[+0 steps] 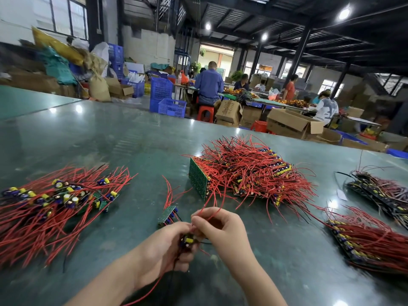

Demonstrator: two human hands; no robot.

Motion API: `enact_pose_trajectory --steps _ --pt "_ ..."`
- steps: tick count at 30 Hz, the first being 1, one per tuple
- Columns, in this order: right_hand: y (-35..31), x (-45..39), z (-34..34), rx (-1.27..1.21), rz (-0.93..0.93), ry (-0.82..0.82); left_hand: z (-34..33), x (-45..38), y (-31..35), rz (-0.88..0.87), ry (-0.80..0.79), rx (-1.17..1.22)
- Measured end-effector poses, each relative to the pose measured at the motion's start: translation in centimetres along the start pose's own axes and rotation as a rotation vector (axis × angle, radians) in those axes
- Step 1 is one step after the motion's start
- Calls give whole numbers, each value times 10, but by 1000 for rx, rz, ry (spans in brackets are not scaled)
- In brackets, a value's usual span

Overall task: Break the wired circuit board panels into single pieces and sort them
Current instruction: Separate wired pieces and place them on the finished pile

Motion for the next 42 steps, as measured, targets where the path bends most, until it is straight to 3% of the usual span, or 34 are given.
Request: enact_pose_trajectory --steps 8,25,34,36,40,42 --pt "2 -2 5 -228 -60 -56 0 5 0 -2 18 -220" --pt "13 -9 57 -545 -104 293 -18 4 -7 -7 -137 -352" --pt "18 -14 60 -826 -253 192 -16 4 -8 -9 -157 -407" --pt "18 -14 63 -816 -250 195 -15 4 -10 -7 -153 -417" --pt "8 -10 81 -428 -108 289 -12 1 -13 6 -135 -433" --pt "4 -9 87 -380 -51 317 -10 1 -15 17 -123 -439"
Point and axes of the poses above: each hand's wrist, its own x-axis away from the middle knuckle, its own z-axis out of the back of the hand, y = z × x, the point moved 9 cm from there along -x, towards the middle knuckle, and after that the axes turned 4 degrees about -z, right-handed, at the moved point
